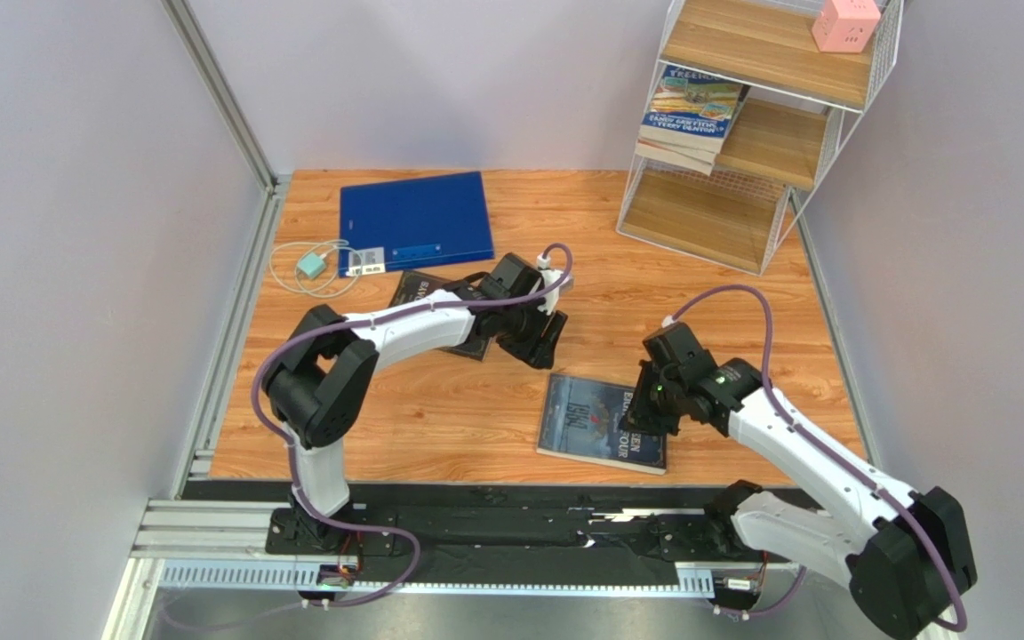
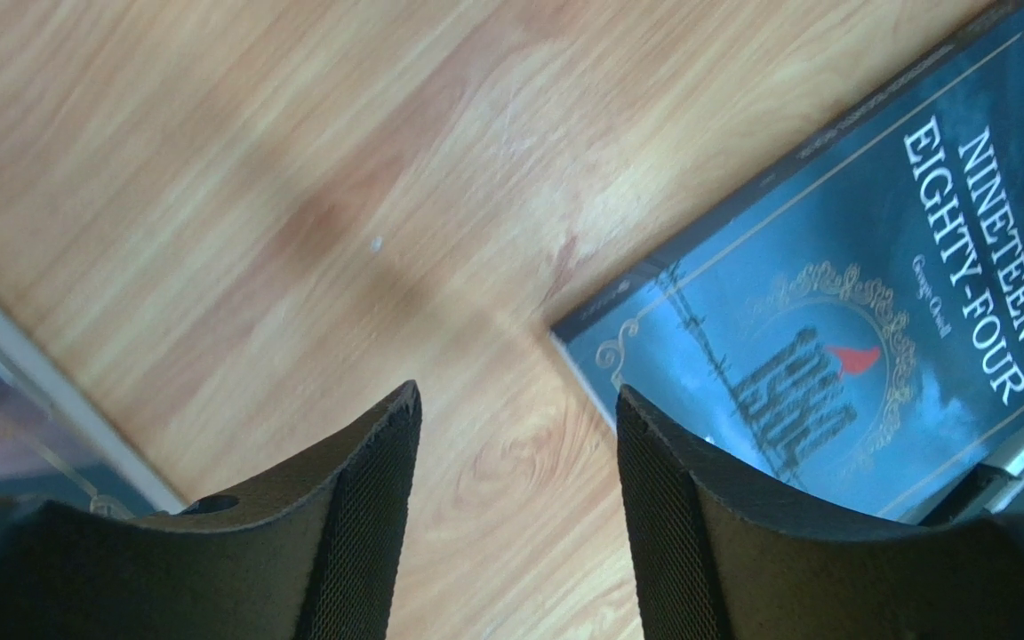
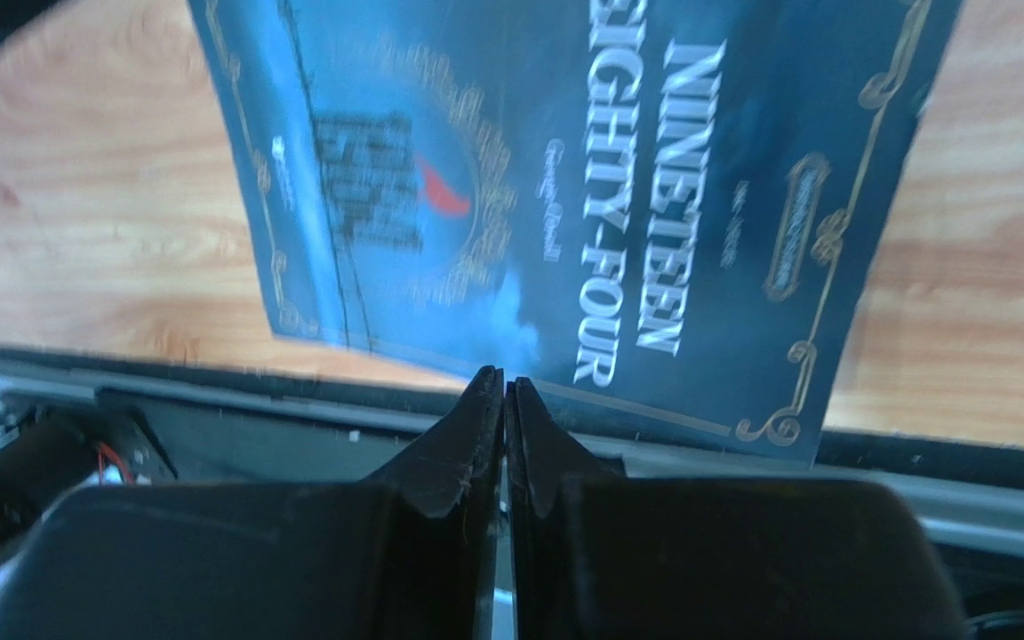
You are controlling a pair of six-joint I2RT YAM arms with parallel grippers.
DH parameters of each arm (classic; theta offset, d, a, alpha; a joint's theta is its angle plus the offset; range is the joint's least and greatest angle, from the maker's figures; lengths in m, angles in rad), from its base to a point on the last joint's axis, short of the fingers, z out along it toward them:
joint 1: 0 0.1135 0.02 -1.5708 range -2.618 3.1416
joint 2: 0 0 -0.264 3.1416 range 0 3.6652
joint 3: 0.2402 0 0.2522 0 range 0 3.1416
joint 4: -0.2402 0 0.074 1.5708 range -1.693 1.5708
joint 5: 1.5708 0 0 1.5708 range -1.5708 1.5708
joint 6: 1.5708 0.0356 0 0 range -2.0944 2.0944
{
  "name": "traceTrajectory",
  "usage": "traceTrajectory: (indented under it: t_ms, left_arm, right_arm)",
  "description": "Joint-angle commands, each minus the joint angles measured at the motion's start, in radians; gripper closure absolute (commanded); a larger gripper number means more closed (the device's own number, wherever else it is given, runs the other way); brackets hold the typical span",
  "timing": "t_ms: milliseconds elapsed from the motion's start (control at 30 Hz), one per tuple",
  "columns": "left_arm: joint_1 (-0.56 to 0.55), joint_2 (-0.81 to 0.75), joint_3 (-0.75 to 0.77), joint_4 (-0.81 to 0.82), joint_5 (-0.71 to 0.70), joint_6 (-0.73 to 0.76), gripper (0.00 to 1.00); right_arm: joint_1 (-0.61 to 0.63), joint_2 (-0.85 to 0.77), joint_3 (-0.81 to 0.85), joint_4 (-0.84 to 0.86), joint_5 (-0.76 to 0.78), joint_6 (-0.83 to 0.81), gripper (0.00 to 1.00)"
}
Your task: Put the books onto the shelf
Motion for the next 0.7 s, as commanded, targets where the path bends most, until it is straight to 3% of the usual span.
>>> traceTrajectory:
  t_ms: [0, 267, 300, 433, 667]
  left_arm:
    - [-0.016, 0.056, 0.1, -0.056, 0.017, 0.047, 0.35]
    - [-0.019, 0.134, 0.171, -0.069, 0.038, 0.045, 0.29]
    - [-0.022, 0.142, 0.188, -0.078, 0.038, 0.045, 0.16]
    - [-0.036, 0.166, 0.22, -0.089, 0.034, 0.045, 0.15]
    - [-0.068, 0.197, 0.269, -0.121, 0.035, 0.044, 0.15]
  right_arm:
    - [0.09, -0.078, -0.024, -0.081, -0.074, 0.086, 0.92]
    - [0.176, -0.208, -0.143, -0.225, -0.114, 0.145, 0.92]
    - [0.179, -0.224, -0.17, -0.238, -0.111, 0.151, 0.93]
    - [0.179, -0.306, -0.199, -0.268, -0.048, 0.18, 0.93]
    - [0.179, -0.175, -0.18, -0.186, 0.072, 0.145, 0.94]
